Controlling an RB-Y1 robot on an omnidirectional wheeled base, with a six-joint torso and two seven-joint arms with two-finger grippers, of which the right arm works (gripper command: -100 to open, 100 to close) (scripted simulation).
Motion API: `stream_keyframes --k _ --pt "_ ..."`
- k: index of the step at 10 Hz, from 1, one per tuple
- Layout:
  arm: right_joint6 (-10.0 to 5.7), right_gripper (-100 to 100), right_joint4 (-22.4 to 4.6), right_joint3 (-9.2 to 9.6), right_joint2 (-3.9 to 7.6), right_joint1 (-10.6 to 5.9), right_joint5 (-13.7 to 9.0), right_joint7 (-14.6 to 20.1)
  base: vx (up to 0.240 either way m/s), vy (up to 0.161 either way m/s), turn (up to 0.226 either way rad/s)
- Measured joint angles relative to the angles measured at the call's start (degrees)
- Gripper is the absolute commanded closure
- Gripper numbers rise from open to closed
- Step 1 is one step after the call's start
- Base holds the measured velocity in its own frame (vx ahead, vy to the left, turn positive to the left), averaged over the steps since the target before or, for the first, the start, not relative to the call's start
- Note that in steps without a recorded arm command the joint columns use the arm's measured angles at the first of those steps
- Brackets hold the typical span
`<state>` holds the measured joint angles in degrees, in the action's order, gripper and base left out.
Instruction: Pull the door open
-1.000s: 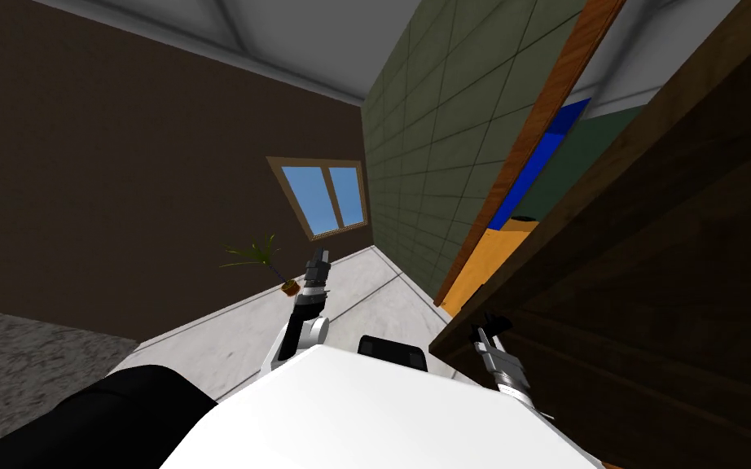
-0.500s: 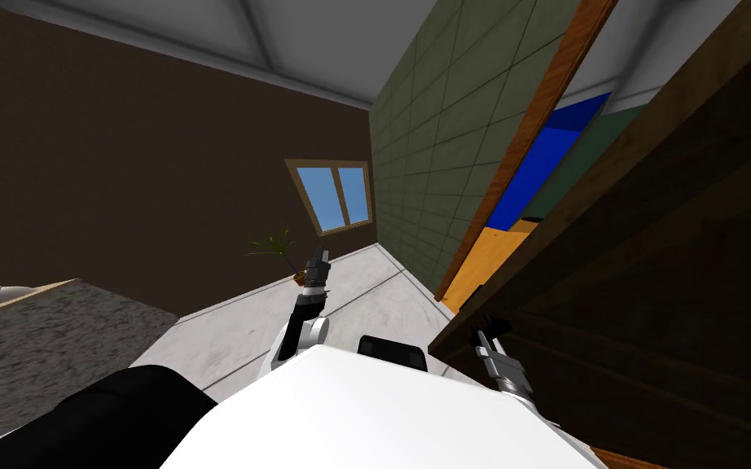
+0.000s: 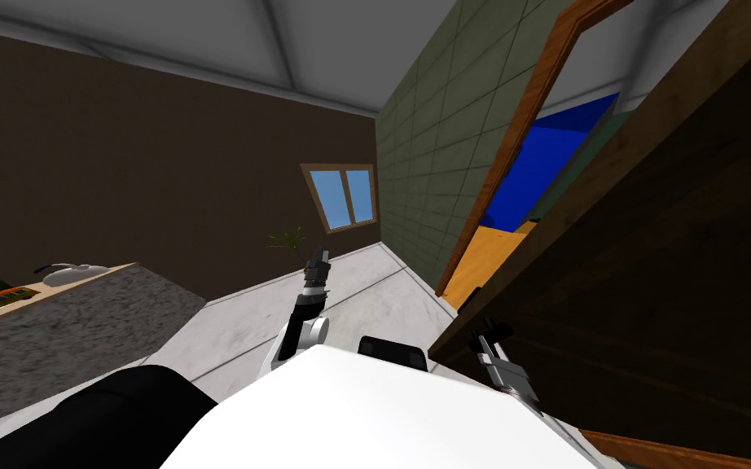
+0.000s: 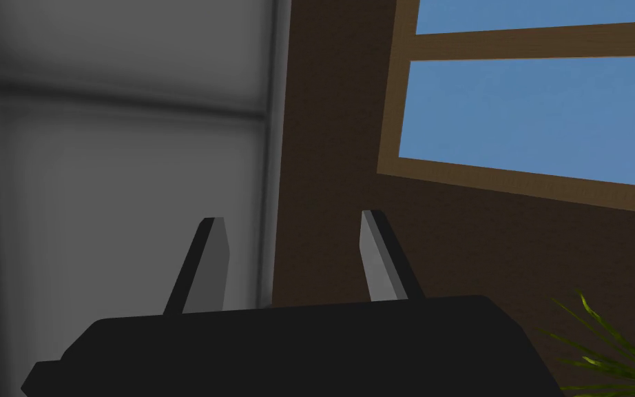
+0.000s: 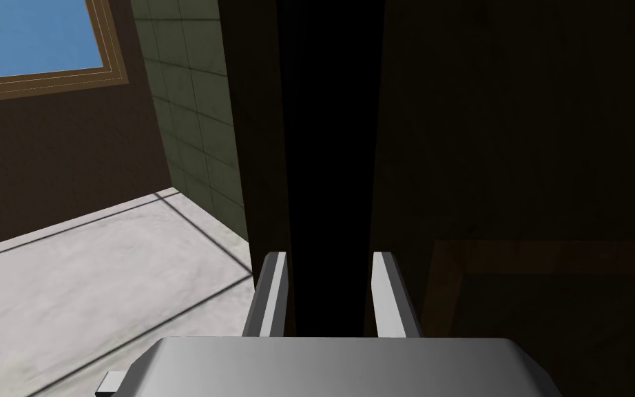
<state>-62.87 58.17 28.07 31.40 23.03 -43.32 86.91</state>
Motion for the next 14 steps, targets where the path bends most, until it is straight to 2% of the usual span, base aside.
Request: stream_keyframes --k 6,7,10,12,14 --pt "-0.21 100 1.12 -0.08 -0.11 0.73 2.46 -0.09 -0.207 -0.044 0.108" --pt "0.12 100 2.17 -0.03 -0.15 1.48 2.91 -0.34 -0.19 -0.109 0.101" --pt "-0.11 100 3.11 0.71 -0.98 2.34 4.74 -0.81 -0.167 -0.104 0.104" --pt "-0.2 100 3.25 1.16 -1.37 2.45 5.37 -0.84 -0.092 -0.001 0.103" --pt "-0.73 100 2.26 0.67 -0.28 1.86 5.05 0.17 -0.179 0.038 0.227"
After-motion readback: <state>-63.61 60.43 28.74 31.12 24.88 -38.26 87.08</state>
